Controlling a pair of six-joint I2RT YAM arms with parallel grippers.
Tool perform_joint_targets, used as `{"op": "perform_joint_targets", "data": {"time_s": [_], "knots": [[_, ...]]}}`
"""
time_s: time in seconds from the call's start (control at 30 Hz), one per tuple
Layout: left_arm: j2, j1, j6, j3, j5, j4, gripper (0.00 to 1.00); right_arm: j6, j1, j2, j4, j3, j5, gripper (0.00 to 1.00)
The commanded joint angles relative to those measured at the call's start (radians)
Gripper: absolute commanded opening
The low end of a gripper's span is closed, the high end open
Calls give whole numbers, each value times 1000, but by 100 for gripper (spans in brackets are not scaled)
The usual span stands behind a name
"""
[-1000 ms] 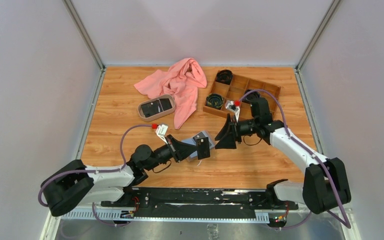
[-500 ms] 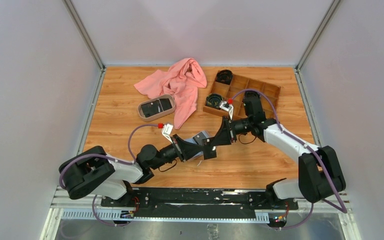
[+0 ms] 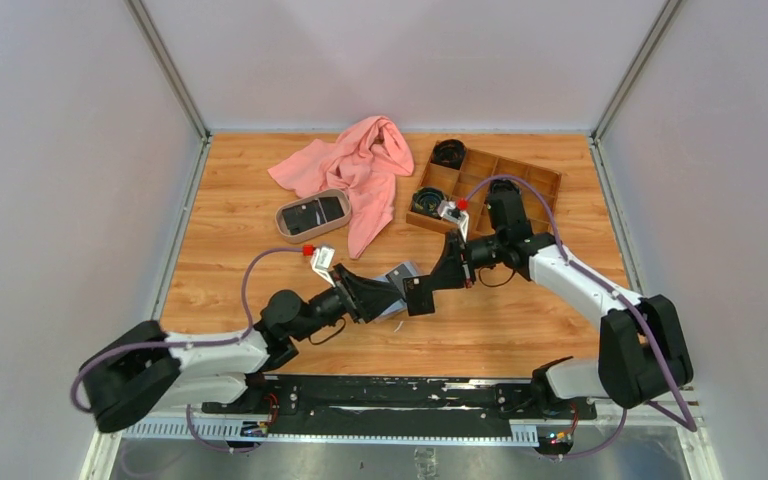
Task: Put the credit cards into the card holder
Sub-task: Insert the credit card into the card holder.
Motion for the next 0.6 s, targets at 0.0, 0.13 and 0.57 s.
{"op": "perform_joint_targets", "data": {"time_s": [0.0,0.13,0.57], "knots": [[-246,-5,179,25,-73,-459,52,-163,11,-22,-111,29,13,0],[-459,-3,252,-1,-140,-663,63,-195,13,-8,-146,58,97,0],[-172,19,259,112,-182,-680,29,-111,25,273,-153,255,259,0]]}}
